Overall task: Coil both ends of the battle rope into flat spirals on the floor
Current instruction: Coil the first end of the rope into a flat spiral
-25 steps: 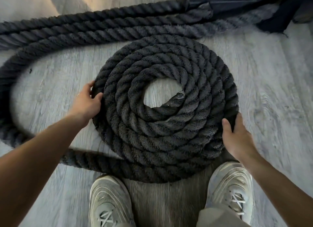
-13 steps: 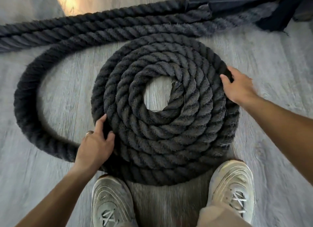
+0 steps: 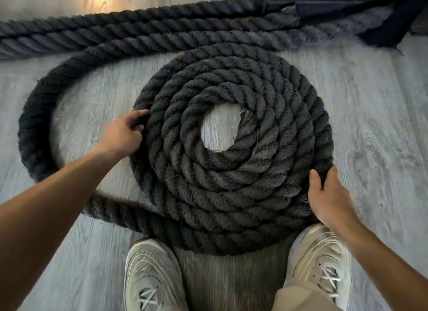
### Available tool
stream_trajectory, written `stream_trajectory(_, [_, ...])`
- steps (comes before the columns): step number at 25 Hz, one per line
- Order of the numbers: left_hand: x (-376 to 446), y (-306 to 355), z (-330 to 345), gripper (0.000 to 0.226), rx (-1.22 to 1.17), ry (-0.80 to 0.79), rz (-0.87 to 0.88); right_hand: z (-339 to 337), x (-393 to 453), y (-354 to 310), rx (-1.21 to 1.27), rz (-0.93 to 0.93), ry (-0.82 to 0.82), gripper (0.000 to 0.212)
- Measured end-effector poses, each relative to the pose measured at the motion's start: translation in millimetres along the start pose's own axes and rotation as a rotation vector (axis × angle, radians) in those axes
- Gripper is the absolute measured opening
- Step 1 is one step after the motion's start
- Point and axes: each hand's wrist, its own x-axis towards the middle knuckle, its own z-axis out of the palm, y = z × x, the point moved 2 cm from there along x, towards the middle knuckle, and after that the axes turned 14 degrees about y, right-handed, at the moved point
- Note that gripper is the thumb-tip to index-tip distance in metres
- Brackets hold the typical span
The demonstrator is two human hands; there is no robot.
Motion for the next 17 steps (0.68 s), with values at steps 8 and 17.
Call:
stream_trajectory(8, [-88, -5, -12, 0.051, 0.045, 0.041, -0.048, -24, 94, -48, -0.050, -0.155, -0.024, 0.059])
stream_trajectory(17, [-103, -12, -16, 0.039, 0.106, 0.029, 0.058, -22, 87, -43, 0.098, -0.045, 0.113, 0.059])
